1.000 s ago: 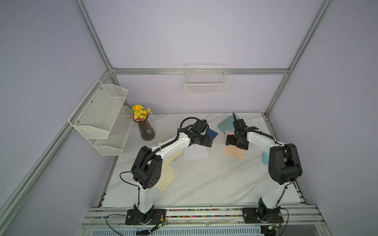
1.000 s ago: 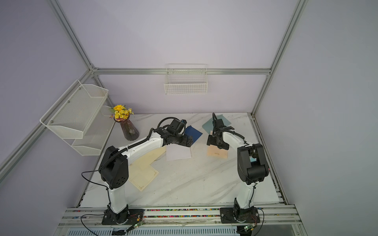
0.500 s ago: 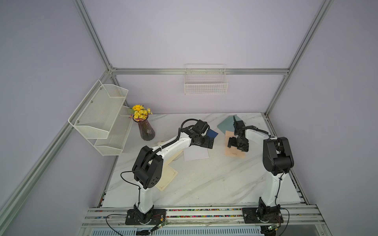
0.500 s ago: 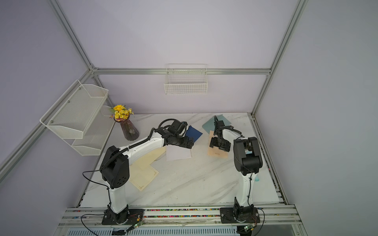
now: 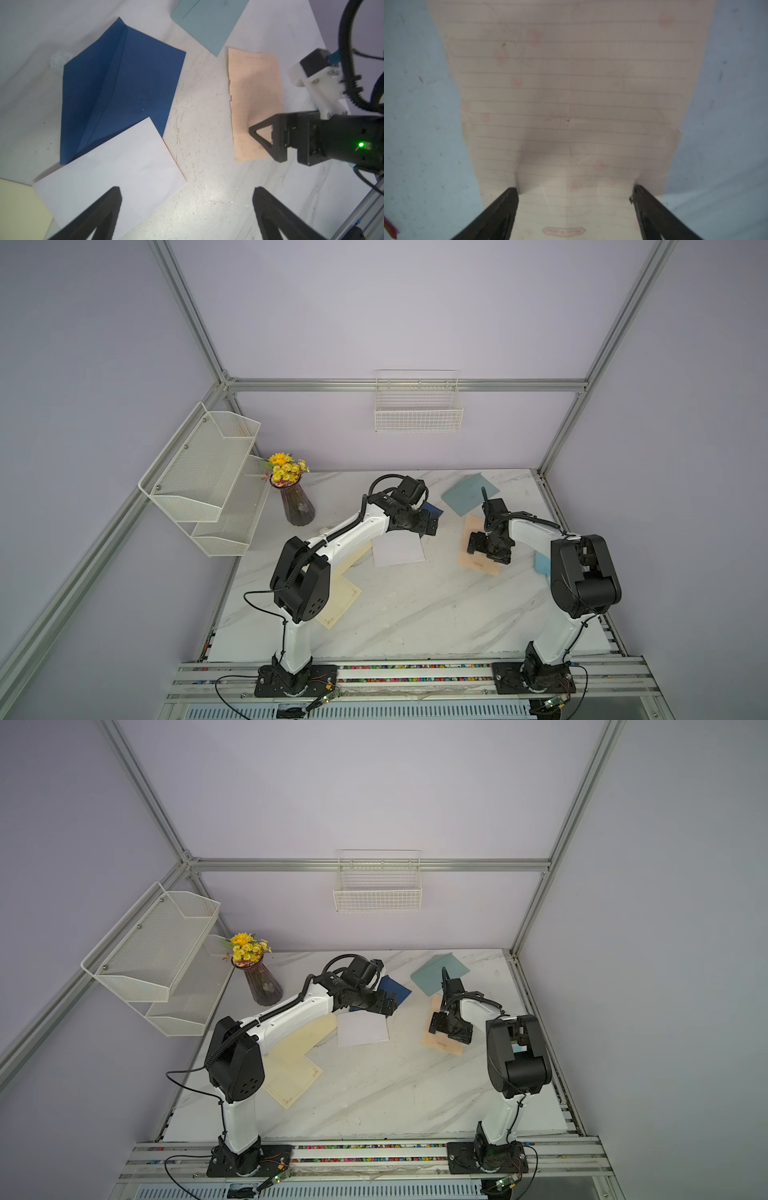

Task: Fold the letter paper in half and place it into the envelope
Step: Move the letter paper to the center of the board.

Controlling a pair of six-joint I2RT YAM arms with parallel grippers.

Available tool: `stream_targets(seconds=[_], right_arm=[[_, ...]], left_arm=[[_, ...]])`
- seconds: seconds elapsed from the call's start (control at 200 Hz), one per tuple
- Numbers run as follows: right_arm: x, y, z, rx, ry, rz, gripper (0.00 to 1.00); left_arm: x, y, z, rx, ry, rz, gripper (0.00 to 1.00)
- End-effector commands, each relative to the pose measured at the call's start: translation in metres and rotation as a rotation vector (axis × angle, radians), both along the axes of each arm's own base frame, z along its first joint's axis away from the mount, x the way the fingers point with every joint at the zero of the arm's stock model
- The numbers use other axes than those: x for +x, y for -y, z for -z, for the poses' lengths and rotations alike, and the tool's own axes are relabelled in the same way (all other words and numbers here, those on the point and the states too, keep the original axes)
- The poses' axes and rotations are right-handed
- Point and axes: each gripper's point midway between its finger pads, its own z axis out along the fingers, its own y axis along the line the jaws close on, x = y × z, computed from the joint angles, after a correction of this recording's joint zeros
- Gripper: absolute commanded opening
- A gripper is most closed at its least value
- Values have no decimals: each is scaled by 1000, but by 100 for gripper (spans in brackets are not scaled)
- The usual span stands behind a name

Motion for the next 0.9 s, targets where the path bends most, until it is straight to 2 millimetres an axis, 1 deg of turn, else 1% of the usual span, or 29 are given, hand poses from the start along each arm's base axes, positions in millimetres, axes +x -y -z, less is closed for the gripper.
stream_targets(seconds=[0.0,0.055,0.13,0.235,0.36,0.42,0.49,0.575,0.615,0.67,0.76,0.805,0.895], right_arm=[[-63,-3,20,37,-210,31,90],[-70,-3,14,40,-206,29,90],[-73,-2,2,33,-186,25,90],[-63,1,-30,21,-104,23,90],[-55,0,-64,35,-36,40,91],[-55,3,-75,22,-14,61,92],[-56,9,-83,-1,1,89,92],[-60,16,-86,-35,-1,115,93],[-62,20,-86,-52,-6,129,93],[-64,24,-86,-74,-9,142,93],[-69,30,-88,-96,-5,165,93],[-72,34,-89,-108,-5,181,93],[-77,41,-87,-117,-14,209,93]], left_arm=[[7,21,-6,-49,-1,25,100],[11,30,-5,-61,-4,31,100],[15,42,0,-75,-14,44,100],[17,62,4,-96,-21,73,100],[17,85,10,-116,-29,107,100],[16,97,14,-123,-34,124,100],[14,110,21,-130,-41,142,100],[10,127,30,-157,-67,175,91],[7,136,32,-180,-87,193,82],[5,147,36,-212,-113,213,73],[1,161,39,-245,-139,231,61],[0,166,40,-252,-138,240,57],[1,175,43,-263,-132,249,56]])
